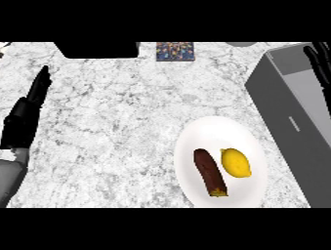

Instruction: Pick the lemon from the plate and place it in the cardboard box

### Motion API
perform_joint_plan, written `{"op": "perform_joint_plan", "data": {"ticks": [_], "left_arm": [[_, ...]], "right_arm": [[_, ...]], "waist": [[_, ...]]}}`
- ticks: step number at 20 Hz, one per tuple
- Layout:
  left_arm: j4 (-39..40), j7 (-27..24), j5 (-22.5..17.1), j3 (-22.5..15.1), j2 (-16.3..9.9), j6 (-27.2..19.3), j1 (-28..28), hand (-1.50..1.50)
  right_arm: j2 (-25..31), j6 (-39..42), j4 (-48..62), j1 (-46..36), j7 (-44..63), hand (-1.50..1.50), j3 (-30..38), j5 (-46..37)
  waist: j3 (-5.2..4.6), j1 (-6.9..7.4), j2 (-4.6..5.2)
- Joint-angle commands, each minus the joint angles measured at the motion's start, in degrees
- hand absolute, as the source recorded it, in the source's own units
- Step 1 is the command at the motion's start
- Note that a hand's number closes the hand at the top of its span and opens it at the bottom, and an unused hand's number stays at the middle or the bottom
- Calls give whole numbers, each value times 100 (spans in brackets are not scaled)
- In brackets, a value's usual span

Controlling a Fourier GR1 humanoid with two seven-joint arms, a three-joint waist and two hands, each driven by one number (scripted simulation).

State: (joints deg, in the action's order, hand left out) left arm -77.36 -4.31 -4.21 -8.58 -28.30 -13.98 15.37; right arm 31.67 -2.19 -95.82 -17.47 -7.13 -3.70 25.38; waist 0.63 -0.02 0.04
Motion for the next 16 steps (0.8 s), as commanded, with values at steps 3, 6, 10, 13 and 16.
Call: {"op": "perform_joint_plan", "data": {"ticks": [3, 6, 10, 13, 16], "left_arm": [[-114, -198, 95, -238, 105, 431, 293, 0], [-503, -408, -19, -428, -94, 972, 253, 0], [-666, -101, -277, -558, 91, 1272, 196, 0], [-629, -240, -318, -445, 6, 1393, 178, 0], [-931, -104, -94, -709, 270, 1098, -64, 0]], "right_arm": [[573, 1258, 70, -881, 220, -150, 219, 545], [1102, 2369, -1, -1340, 202, -150, 367, 1153], [1515, 3002, 721, -1005, -993, -150, -130, -649], [1636, 3432, 1228, -908, -2400, -150, -52, -1443], [1838, 3450, 964, -1037, -3110, -150, -269, -2254]], "waist": [[-65, 15, 10], [-63, 129, 4], [-54, 147, 43], [-47, 161, 68], [-47, 174, 34]]}}
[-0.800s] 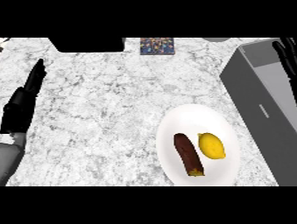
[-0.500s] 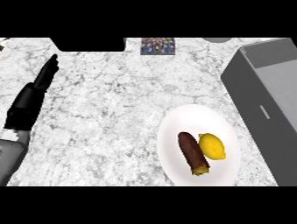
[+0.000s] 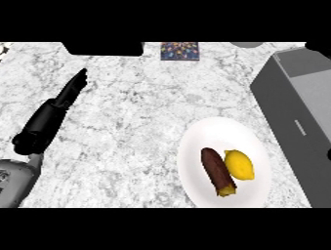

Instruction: Pick the lemon from the plate and place it in the cardboard box

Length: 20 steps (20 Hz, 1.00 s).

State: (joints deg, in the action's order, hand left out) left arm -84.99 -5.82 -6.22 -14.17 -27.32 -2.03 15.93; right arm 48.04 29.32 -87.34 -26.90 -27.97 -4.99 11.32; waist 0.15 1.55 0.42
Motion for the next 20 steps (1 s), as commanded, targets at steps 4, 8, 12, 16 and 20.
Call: {"op": "perform_joint_plan", "data": {"ticks": [4, 8, 12, 16, 20], "left_arm": [[-104, -8, -76, 98, -101, 277, -133, 0], [-86, 62, -79, 257, -123, 230, -48, 0], [91, 44, 55, 151, 66, 191, 20, 0], [-36, -39, -18, 307, 47, 295, -201, 0], [-125, 168, 94, 322, 172, 224, -112, 0]], "right_arm": [[310, 21, 82, -274, -1557, -150, -559, -1886], [733, -141, -641, -283, -1015, -150, -1104, -2712], [1003, -78, -1451, -166, -749, -150, -1637, -3401], [1124, 64, -2019, -68, -389, -150, -1752, -3864], [678, 442, -2955, 35, 1006, -150, -2097, -4211]], "waist": [[-10, -1, -17], [-21, -87, -54], [-24, -215, -62], [-19, -179, -61], [-20, -189, -64]]}}
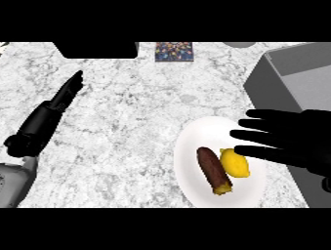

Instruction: Pick the lemon from the plate and place it in the cardboard box

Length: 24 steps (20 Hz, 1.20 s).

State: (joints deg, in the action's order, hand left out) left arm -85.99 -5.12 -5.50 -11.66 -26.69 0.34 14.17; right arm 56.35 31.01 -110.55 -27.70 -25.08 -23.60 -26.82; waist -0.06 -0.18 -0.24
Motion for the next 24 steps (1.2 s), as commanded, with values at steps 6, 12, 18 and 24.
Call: {"op": "perform_joint_plan", "data": {"ticks": [6, 12, 18, 24], "left_arm": [[-78, -97, 218, 145, 202, 146, -134, 0], [-131, -219, 311, 380, 211, 376, -328, 0], [-344, -34, 528, 331, 489, 409, -377, 0], [23, -335, 700, 571, 572, 570, -366, 0]], "right_arm": [[-529, 720, -1211, 769, 1483, -150, -416, -945], [-980, 676, -1081, 1222, 1483, -150, -882, -1950], [-1387, 723, -1197, 1327, 1676, -150, -843, -2635], [-2020, 478, -586, 1336, 1600, -150, -1288, -3485]], "waist": [[4, -17, 11], [6, 17, 22], [6, 28, 13], [6, 37, 23]]}}
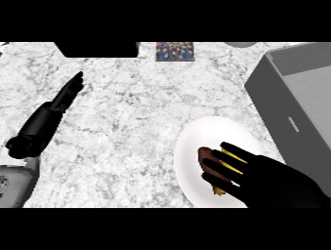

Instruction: Pick the lemon from the plate and place it in the cardboard box

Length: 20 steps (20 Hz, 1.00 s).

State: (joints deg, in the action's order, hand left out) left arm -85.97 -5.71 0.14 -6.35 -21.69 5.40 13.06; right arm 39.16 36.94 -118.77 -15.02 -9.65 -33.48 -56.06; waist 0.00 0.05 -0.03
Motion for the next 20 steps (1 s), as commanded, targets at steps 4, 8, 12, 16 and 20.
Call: {"op": "perform_joint_plan", "data": {"ticks": [4, 8, 12, 16, 20], "left_arm": [[16, 34, 80, 256, 101, 256, 98, 0], [290, 62, 393, 186, 415, 125, 326, 0], [220, 211, 316, 364, 411, 370, 347, 0], [-281, 146, 403, 387, 398, 394, -135, 0], [-79, 236, 643, 357, 633, 263, 96, 0]], "right_arm": [[-357, -241, 873, -226, -480, -150, 123, -769], [-497, -584, 906, 183, -600, -150, 58, -1222], [-548, -302, 907, 206, -917, -150, 347, -1218], [-1136, -562, 1664, 13, -980, -150, 42, -1607], [-1034, -968, 2197, -2, -1390, -150, 431, -1781]], "waist": [[0, 16, 7], [0, -12, 5], [0, -12, 3], [0, 25, 3], [1, 9, 6]]}}
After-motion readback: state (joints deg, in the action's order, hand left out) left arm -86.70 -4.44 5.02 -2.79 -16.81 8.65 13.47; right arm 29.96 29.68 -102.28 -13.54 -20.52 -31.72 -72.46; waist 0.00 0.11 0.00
